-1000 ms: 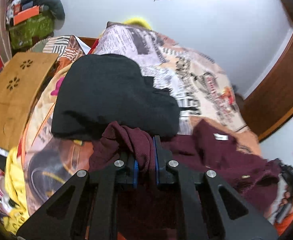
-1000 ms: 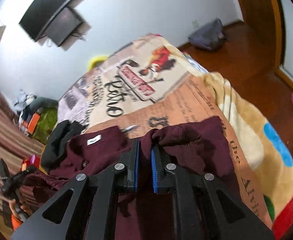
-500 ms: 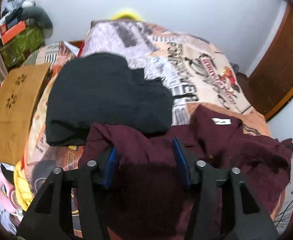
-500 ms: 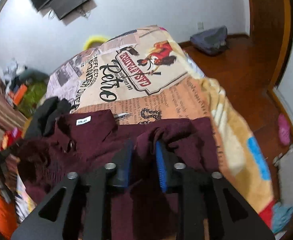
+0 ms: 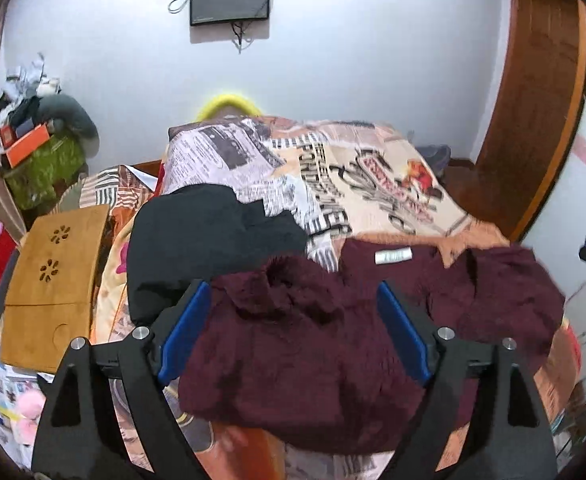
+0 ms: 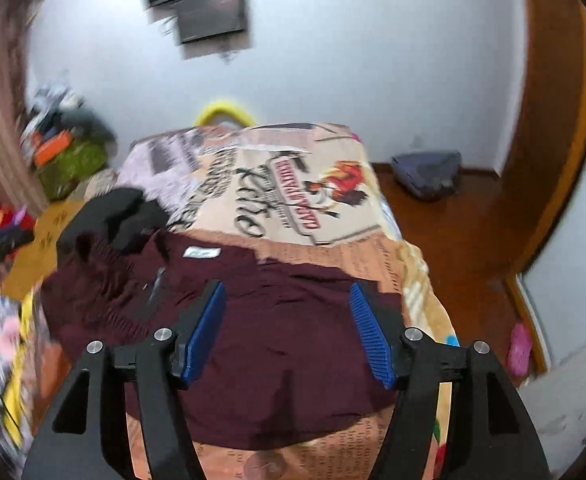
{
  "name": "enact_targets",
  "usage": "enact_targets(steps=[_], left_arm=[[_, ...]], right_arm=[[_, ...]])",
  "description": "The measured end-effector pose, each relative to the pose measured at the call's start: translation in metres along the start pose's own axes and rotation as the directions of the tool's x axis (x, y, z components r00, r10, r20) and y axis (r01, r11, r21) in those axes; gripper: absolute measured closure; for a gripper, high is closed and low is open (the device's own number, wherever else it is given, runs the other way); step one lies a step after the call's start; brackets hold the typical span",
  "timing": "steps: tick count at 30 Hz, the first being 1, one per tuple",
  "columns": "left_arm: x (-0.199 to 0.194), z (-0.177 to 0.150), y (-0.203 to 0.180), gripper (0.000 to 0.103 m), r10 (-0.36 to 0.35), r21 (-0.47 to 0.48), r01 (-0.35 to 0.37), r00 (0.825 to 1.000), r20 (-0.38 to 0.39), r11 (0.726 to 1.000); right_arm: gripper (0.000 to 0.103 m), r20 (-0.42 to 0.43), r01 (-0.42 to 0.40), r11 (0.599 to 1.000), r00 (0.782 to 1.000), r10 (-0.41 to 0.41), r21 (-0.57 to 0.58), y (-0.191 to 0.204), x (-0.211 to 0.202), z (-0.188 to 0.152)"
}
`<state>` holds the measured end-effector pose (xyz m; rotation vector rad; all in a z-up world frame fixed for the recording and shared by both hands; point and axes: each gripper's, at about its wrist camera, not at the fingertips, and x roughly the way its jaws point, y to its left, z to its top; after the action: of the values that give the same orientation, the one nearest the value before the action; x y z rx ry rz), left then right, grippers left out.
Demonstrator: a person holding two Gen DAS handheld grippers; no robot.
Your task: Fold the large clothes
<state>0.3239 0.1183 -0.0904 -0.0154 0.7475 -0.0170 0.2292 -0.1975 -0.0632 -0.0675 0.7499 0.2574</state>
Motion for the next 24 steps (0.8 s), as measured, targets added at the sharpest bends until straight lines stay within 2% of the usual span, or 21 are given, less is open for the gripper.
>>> enact_targets(steps=[4,9,13,16,19,20,22,24], left_arm=[[0.008,-0.02,-0.009,0.018,-0.029,0.008,0.03,0.998,-0.063,1.0],[0.034,-0.054,-0.029,0.018,-0.049,0.047,0.057,0.986,-0.162,0.997],[0.057,-0.082,-0.038,0.019,-0.061,0.061,0.077,0.969,-0.24,0.995],[0.072,-0.1,-0.037,0.018,-0.097,0.016,0.105,0.956,-0.278,0.994],[0.084,-0.115,-0.035,0.018,-0.105,-0.02,0.104,0.946,-0.306,0.994],[0.086,-0.118,-0.036,0.018,-0.089,-0.013,0.089,0.948,-0.306,0.996],[0.08,-0.124,-0.039,0.018,-0.028,0.032,0.038,0.963,-0.267,0.999],[0.071,-0.126,-0.04,0.018,-0.008,0.045,0.019,0.971,-0.24,0.999]], right_arm=[[0.041,-0.038,-0.056,0.994,0.998,0.053,-0.096,0.039,0.017,-0.007],[0.041,-0.15,-0.188,0.978,0.973,0.174,-0.085,0.073,0.055,-0.026],[0.041,-0.234,-0.151,0.981,0.965,0.119,-0.125,0.084,0.079,-0.047],[0.041,-0.294,-0.102,0.978,0.955,0.046,-0.179,0.082,0.093,-0.062],[0.041,-0.313,-0.09,0.979,0.949,0.029,-0.184,0.072,0.094,-0.073],[0.041,-0.3,-0.088,0.978,0.954,0.028,-0.191,0.071,0.091,-0.075],[0.041,-0.28,-0.07,0.973,0.96,0.005,-0.221,0.072,0.084,-0.079],[0.04,-0.271,-0.057,0.969,0.962,-0.011,-0.241,0.073,0.08,-0.082]])
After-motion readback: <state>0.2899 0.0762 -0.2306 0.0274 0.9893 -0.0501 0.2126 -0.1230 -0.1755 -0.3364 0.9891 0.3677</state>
